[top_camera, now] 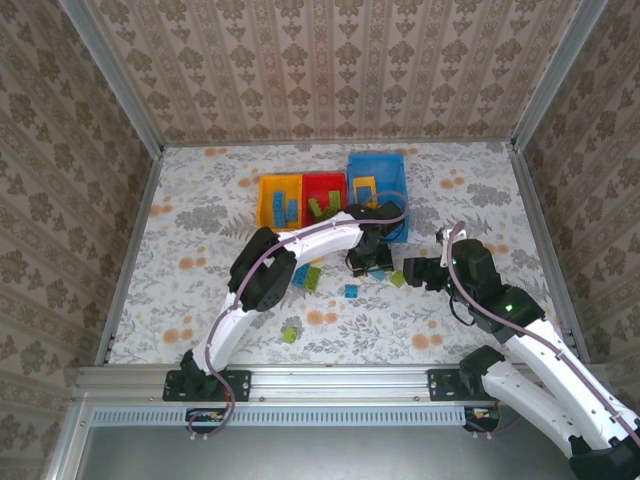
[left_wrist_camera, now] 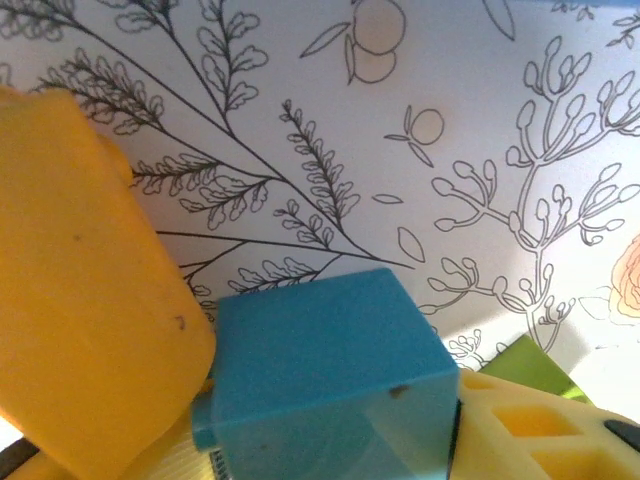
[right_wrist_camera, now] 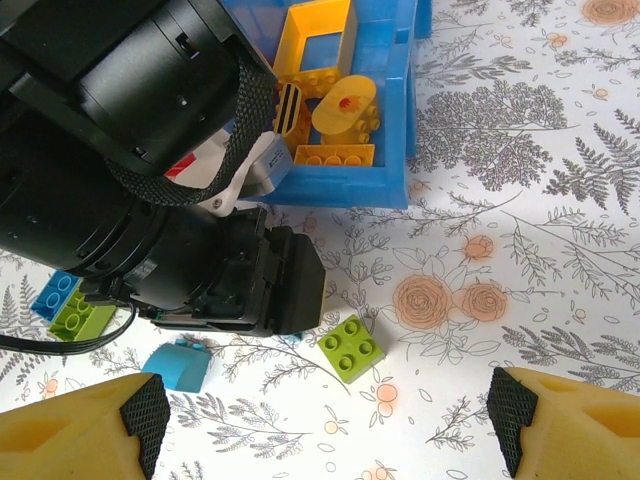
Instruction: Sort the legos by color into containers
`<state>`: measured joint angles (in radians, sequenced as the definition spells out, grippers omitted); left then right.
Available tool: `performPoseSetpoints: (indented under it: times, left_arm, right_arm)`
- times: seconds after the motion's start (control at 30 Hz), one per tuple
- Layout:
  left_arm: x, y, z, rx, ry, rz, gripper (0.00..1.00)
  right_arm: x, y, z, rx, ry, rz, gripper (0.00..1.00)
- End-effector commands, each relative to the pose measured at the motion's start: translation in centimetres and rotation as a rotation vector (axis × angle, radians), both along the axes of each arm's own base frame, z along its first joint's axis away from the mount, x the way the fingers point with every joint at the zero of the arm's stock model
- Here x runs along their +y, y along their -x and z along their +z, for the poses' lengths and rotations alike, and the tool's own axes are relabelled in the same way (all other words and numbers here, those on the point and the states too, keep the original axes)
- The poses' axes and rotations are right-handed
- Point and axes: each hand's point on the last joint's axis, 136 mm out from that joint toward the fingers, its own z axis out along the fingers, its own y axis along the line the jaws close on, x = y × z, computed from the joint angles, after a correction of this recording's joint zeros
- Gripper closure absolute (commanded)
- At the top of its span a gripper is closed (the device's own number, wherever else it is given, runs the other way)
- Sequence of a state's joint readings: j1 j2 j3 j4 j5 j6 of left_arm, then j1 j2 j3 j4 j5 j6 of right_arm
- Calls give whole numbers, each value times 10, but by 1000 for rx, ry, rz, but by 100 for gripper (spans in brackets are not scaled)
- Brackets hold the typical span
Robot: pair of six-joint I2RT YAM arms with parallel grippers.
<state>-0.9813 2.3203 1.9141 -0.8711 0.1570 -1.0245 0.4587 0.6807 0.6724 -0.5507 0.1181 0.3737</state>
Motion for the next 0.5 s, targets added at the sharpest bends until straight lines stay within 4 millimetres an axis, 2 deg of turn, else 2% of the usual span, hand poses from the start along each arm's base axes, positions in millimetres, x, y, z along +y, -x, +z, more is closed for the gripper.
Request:
performPoseSetpoints:
  times: [0.0,0.1,0.37,0.47]
  left_arm:
    - [2,3,-10,1,-33,-24,52]
    - [3,10,-8,5,-34,-57,59]
    - [6,35,3,16,-24,-170,65]
    - [10,39,7,3,-23,-199,72]
  right_arm:
    - [2,1,-4,15,-24,1,14]
    - [2,1,-5,17,-21,0,14]
    - [2,1,-10,29,-19,-1,14]
    - [3,2,-11,33,-16,4,14]
